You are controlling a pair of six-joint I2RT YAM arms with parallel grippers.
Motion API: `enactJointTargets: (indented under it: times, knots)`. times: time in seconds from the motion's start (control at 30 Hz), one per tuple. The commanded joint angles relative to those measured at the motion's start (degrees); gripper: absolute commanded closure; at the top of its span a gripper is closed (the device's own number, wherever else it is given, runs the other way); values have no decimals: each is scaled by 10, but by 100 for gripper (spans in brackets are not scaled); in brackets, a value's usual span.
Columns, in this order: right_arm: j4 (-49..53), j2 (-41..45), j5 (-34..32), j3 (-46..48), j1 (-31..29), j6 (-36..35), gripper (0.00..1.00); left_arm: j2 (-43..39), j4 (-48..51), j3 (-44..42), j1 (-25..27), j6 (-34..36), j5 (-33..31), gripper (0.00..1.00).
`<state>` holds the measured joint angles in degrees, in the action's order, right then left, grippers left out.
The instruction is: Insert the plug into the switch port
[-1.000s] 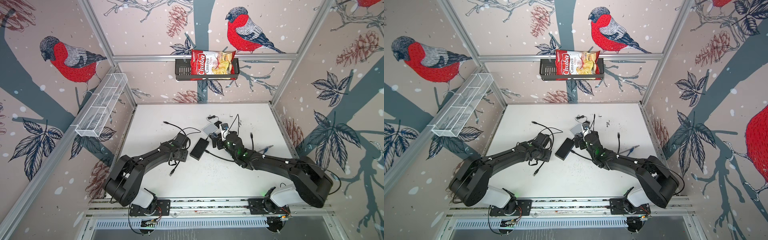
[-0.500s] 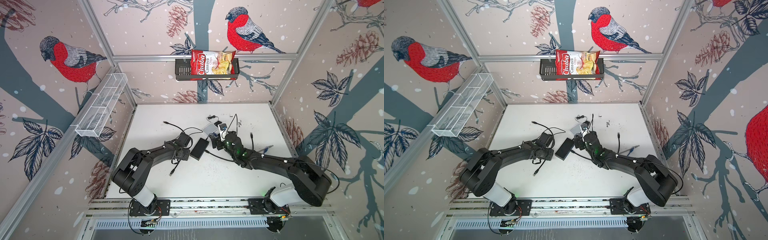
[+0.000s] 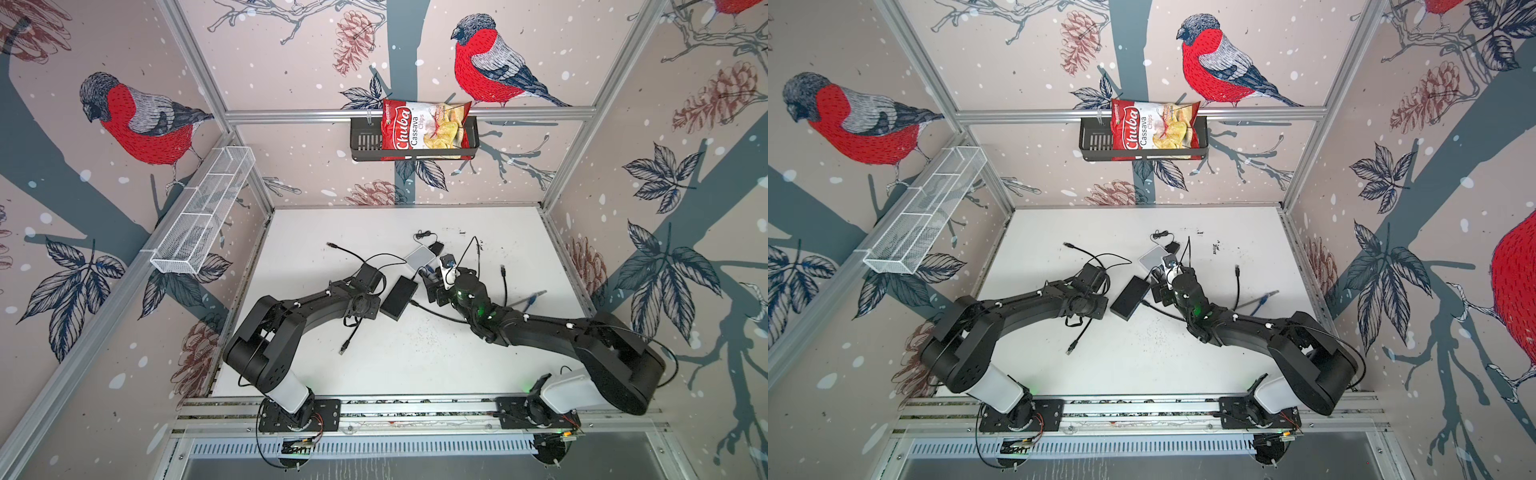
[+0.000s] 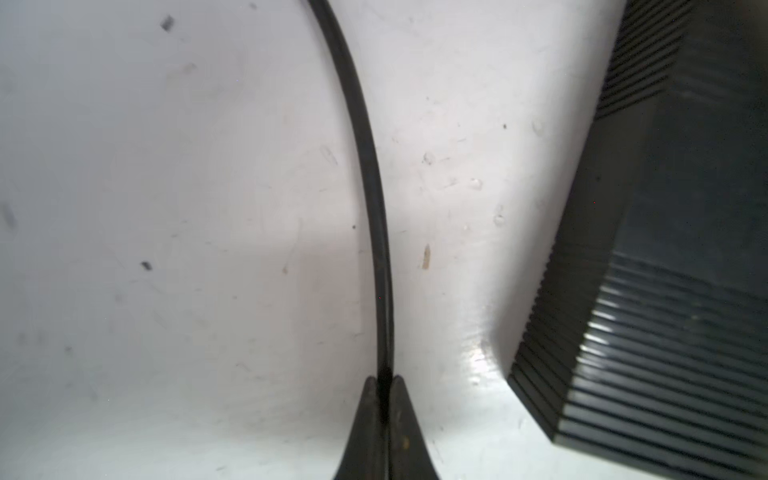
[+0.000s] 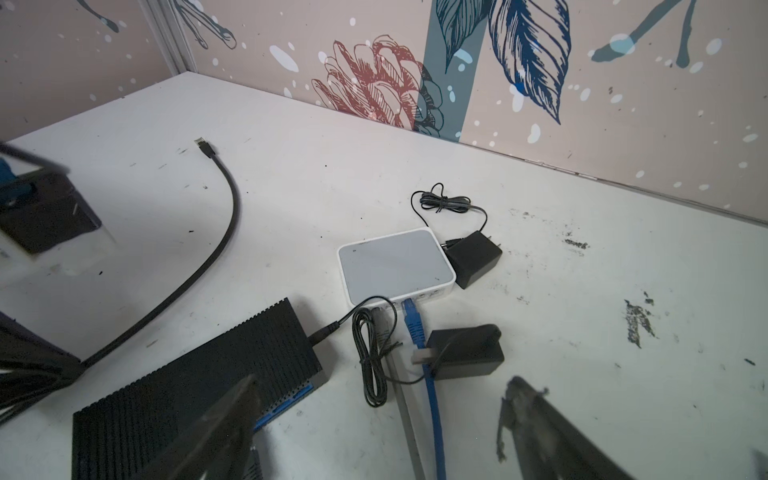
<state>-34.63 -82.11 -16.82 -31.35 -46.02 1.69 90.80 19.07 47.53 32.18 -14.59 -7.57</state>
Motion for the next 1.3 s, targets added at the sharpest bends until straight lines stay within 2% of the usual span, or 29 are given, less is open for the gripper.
enactJointTargets:
  times: [0.0,0.13,0.33,0.43,0.57,0.7,0.9,1.27]
  knots:
    - [-93,12,36,24,0,-43,8,-23,9,6,0,14,-21,100]
    - [-132,8,50,40,1,-67,6,-55,-3,8,0,32,-9,100]
    - [-142,-17,96,28,0,-90,3,-91,-35,7,4,65,67,100]
    - [-124,-29,113,6,1,-69,3,-106,-55,6,13,76,97,100]
    - [-69,-40,137,-38,6,-8,4,-121,-88,5,35,89,122,100]
    - [-27,-48,183,-71,16,57,16,-120,-123,4,54,99,137,100]
    - [24,-50,221,-100,34,126,26,-111,-166,5,67,98,156,100]
    - [79,-66,258,-136,41,157,40,-92,-220,12,78,98,184,100]
